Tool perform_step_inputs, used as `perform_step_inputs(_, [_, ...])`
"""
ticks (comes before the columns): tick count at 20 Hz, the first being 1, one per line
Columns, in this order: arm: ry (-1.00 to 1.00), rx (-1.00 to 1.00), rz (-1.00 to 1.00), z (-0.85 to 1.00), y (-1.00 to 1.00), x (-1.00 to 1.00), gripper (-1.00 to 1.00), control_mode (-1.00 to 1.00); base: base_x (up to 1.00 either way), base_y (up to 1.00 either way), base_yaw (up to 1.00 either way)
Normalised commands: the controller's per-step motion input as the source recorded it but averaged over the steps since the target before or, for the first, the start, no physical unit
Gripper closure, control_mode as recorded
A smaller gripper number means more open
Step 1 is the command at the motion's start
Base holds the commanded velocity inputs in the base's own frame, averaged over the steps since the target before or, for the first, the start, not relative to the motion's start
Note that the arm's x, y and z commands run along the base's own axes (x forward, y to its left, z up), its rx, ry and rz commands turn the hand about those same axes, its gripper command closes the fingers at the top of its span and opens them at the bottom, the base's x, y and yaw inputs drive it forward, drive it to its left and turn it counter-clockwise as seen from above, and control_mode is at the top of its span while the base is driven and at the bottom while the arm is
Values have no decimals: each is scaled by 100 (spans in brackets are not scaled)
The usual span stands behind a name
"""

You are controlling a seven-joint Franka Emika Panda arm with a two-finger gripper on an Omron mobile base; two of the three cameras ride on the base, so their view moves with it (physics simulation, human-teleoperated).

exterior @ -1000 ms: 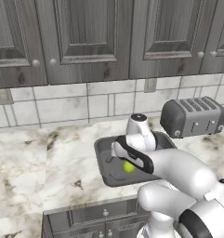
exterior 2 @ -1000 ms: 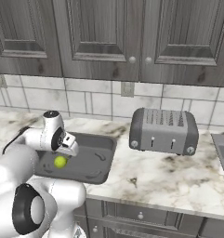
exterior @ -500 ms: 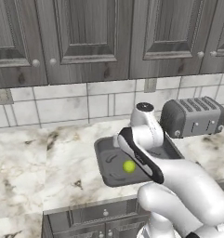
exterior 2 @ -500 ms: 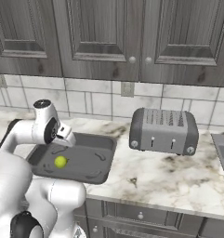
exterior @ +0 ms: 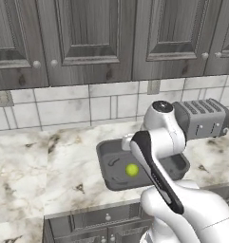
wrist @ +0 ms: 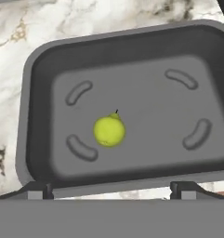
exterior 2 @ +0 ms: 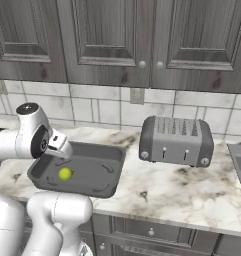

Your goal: Pick up both pears from the fridge and place them inside the tupperware on the counter.

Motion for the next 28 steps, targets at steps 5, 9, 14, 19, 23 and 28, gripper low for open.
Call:
perform_step_inputs(5, [0, -5, 0, 59, 0, -17, -100, -100, 0, 0, 0])
perform_step_inputs(9, [4, 0, -6, 22, 0, -19, -100, -100, 0, 0, 0])
perform_step_inputs(14, [-6, 0, -23, 2, -3, -49, -100, -100, 0, 0, 0])
perform_step_inputs(19, [0, 0, 0, 0, 0, 0, -100, 100, -61, -29, -66])
perform_step_inputs(23, [0, 0, 0, 0, 0, 0, -100, 100, -32, -57, -71])
perform_step_inputs(28, [0, 0, 0, 0, 0, 0, -100, 100, 8, -69, -68])
